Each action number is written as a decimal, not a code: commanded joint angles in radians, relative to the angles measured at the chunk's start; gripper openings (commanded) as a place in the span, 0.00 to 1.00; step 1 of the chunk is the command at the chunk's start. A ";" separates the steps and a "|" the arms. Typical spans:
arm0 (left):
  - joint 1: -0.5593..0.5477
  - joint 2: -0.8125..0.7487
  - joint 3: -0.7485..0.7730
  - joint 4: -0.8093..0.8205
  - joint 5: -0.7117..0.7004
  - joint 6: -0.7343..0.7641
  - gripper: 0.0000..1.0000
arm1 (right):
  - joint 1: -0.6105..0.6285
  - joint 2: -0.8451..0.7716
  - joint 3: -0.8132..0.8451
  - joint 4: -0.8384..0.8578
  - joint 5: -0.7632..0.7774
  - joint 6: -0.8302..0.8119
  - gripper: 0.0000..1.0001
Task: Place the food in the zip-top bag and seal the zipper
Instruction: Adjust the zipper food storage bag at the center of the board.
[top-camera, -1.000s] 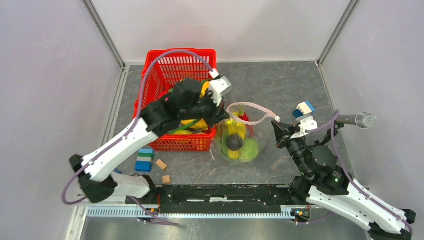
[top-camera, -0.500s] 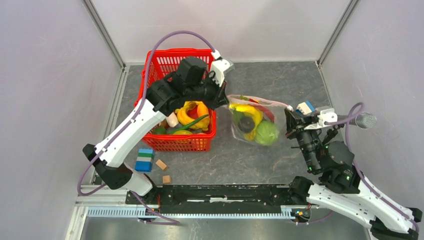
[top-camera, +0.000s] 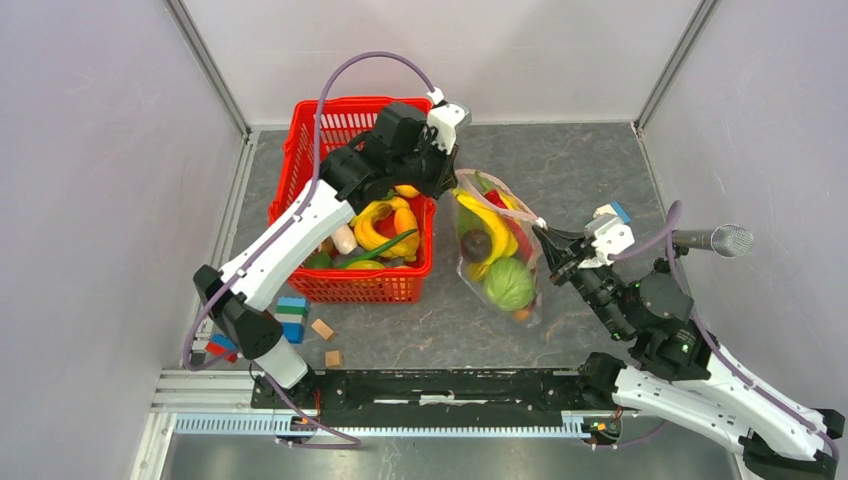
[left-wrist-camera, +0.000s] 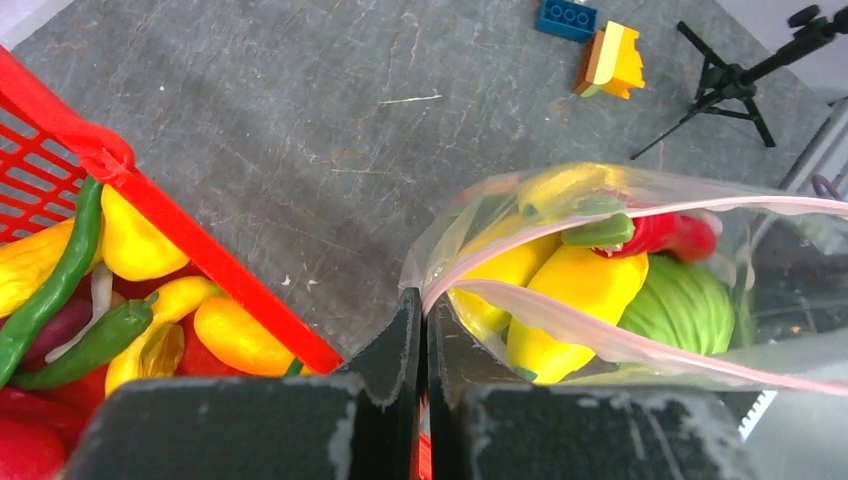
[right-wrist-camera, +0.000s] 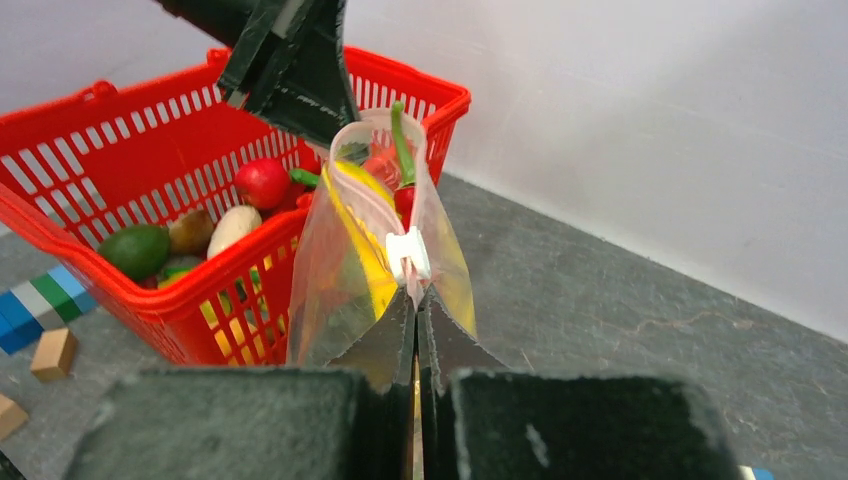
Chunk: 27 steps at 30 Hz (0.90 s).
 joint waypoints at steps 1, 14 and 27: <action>0.018 0.030 0.022 0.107 -0.035 0.014 0.02 | -0.003 -0.023 -0.032 0.074 -0.015 -0.016 0.00; 0.018 -0.040 -0.149 0.237 0.027 -0.039 0.02 | -0.003 -0.030 -0.167 0.047 0.315 0.092 0.00; 0.018 -0.141 -0.264 0.293 0.026 -0.003 0.52 | -0.002 0.022 -0.204 0.169 0.143 0.142 0.00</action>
